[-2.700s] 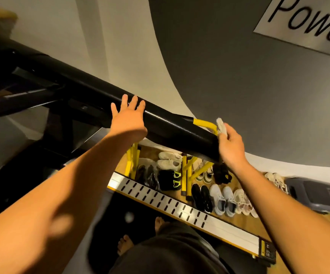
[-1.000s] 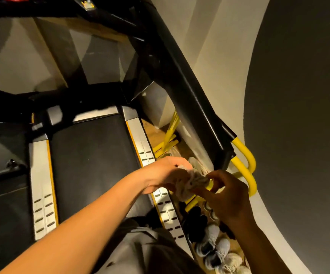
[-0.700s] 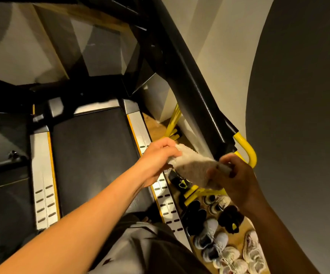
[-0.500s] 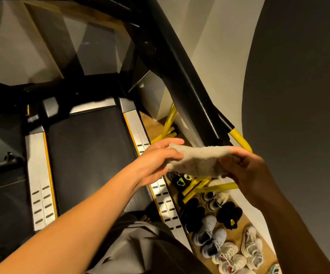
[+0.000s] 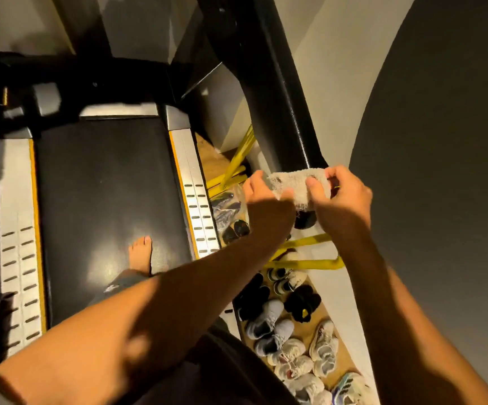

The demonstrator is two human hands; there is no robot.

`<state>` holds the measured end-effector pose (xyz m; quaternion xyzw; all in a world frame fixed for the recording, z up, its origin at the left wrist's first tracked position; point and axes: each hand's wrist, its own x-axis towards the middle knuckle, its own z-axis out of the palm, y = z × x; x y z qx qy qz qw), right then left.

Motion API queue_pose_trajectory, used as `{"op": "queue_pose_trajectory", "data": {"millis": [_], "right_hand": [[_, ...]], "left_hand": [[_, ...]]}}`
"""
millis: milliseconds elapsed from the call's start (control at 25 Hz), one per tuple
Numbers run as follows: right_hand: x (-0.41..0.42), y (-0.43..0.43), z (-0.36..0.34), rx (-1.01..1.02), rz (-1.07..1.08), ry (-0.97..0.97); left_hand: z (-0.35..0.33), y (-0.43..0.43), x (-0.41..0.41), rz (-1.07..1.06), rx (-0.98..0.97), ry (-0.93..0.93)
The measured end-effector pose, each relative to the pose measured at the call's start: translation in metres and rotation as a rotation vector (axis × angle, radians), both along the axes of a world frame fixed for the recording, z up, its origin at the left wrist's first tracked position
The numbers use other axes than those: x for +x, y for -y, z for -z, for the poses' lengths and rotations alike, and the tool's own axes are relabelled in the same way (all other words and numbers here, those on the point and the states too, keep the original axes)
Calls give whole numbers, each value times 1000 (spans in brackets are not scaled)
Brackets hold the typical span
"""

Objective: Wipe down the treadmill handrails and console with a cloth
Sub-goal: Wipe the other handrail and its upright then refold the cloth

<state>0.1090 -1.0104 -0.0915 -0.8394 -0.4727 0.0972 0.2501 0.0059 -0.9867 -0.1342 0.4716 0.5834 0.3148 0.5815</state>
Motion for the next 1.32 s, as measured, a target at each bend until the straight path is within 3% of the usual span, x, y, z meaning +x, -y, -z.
{"op": "queue_pose_trajectory", "data": {"millis": [160, 240, 440, 560, 680, 840, 920, 1120, 1320], "right_hand": [[9, 4, -5, 21, -76, 39], [11, -3, -9, 5, -141, 74], [11, -57, -8, 9, -200, 113], [11, -67, -1, 97, -55, -121], [8, -72, 8, -36, 136, -252], [10, -79, 11, -14, 294, -426], [13, -81, 10, 22, 350, -462], [12, -80, 13, 27, 405, -479], [13, -77, 15, 36, 381, -478]], "left_hand": [[-4, 43, 34, 142, 66, 218], [14, 30, 50, 150, 40, 135], [34, -42, 68, 156, -196, 225], [22, -21, 63, 72, -274, 266], [13, 26, 57, 122, -328, 201], [27, -30, 58, 137, -378, 264], [27, -45, 59, 100, -376, 278], [19, 40, 52, 233, -282, 169], [24, -27, 63, 83, -400, 295]]}}
